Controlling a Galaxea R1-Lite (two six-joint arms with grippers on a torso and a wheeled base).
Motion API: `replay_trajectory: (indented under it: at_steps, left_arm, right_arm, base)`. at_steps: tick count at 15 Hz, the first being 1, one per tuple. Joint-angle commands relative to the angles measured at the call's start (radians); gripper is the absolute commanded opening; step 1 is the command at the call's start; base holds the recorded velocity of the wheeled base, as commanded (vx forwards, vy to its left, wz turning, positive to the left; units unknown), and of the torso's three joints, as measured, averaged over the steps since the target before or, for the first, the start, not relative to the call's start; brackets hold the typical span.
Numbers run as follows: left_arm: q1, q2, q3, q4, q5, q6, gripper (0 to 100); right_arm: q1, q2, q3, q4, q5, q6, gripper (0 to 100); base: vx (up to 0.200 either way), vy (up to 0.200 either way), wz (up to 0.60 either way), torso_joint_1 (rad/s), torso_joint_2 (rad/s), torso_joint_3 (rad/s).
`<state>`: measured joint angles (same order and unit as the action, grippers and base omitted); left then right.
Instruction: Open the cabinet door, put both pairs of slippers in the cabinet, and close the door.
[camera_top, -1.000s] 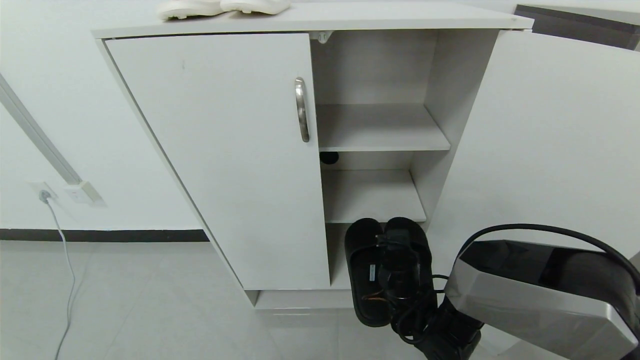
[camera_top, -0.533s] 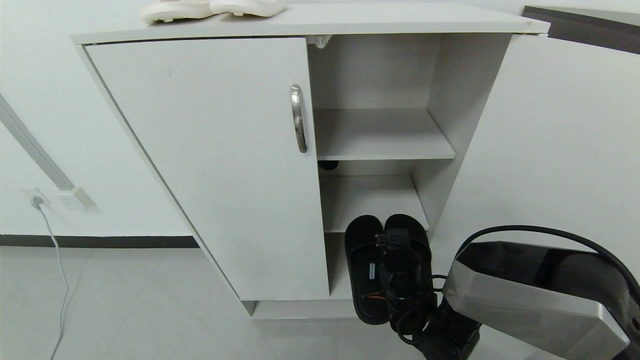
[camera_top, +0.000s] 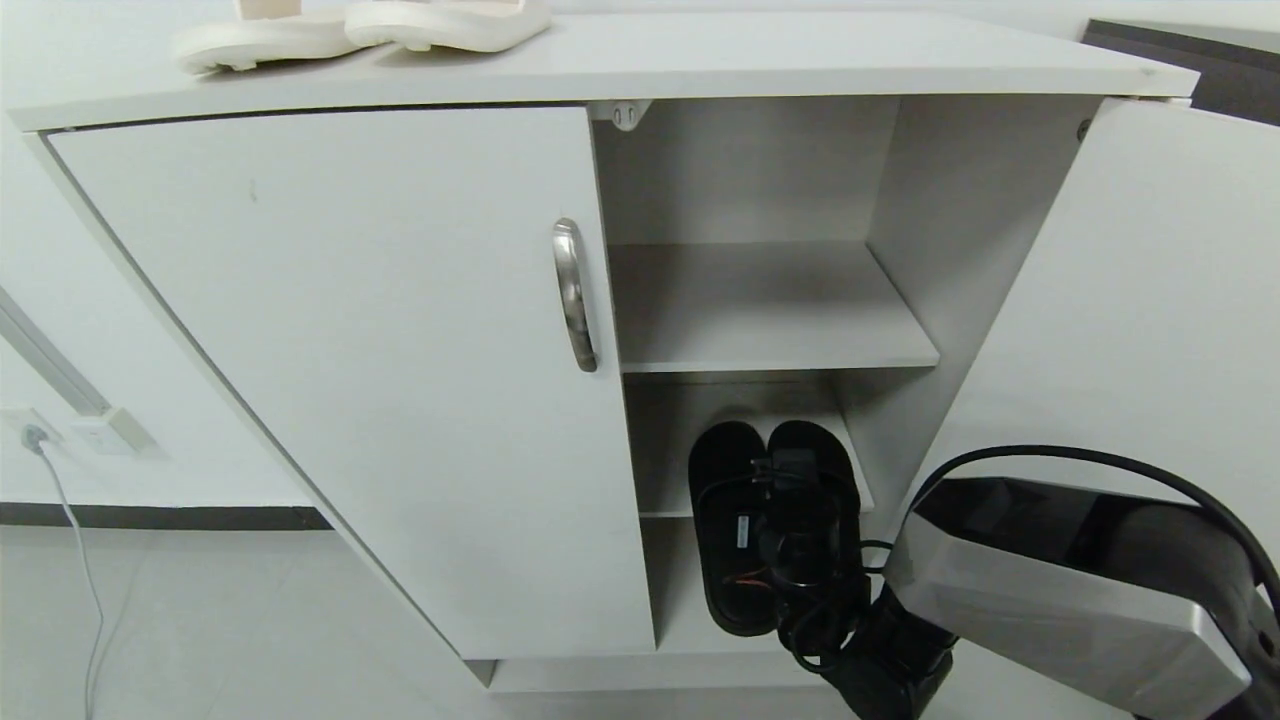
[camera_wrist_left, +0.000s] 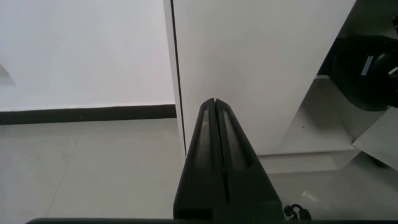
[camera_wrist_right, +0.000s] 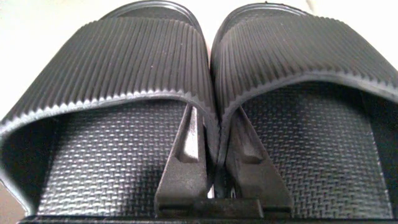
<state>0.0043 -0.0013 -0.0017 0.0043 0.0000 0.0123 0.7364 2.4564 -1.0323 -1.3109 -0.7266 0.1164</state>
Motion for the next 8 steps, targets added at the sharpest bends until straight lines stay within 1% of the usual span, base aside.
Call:
replay_trajectory:
  at_steps: [1, 2, 5, 6, 7, 8]
  left_arm:
    - [0.000, 0.001, 0.000, 0.000, 0.000, 0.000, 0]
    - [0.000, 0.001, 0.000, 0.000, 0.000, 0.000, 0]
    - [0.000, 0.001, 0.000, 0.000, 0.000, 0.000, 0]
    - [0.000, 0.001, 0.000, 0.000, 0.000, 0.000, 0]
    - [0.000, 0.001, 0.000, 0.000, 0.000, 0.000, 0]
    - [0.000, 0.001, 0.000, 0.000, 0.000, 0.000, 0]
  right_arm:
    - [-0.029, 0.019, -0.046, 0.019, 0.041, 0.000, 0]
    - [-0.041, 0.023, -0.060, 0.028, 0.064, 0.000, 0]
    - [-0.088, 0.044, -0.173, 0.142, 0.116, 0.000, 0]
    - [-0.089, 0.047, -0.193, 0.154, 0.118, 0.000, 0]
    - [-0.091, 0.065, -0.264, 0.208, 0.118, 0.000, 0]
    - [-0.092, 0.076, -0.304, 0.237, 0.118, 0.000, 0]
  base:
    - [0.000, 0.000, 0.00, 0.000, 0.00, 0.000]
    - [0.000, 0.000, 0.00, 0.000, 0.00, 0.000]
    - [0.000, 0.000, 0.00, 0.000, 0.00, 0.000]
    - [0.000, 0.000, 0.00, 0.000, 0.00, 0.000]
    - [0.000, 0.000, 0.00, 0.000, 0.00, 0.000]
    - [0.000, 0.000, 0.00, 0.000, 0.00, 0.000]
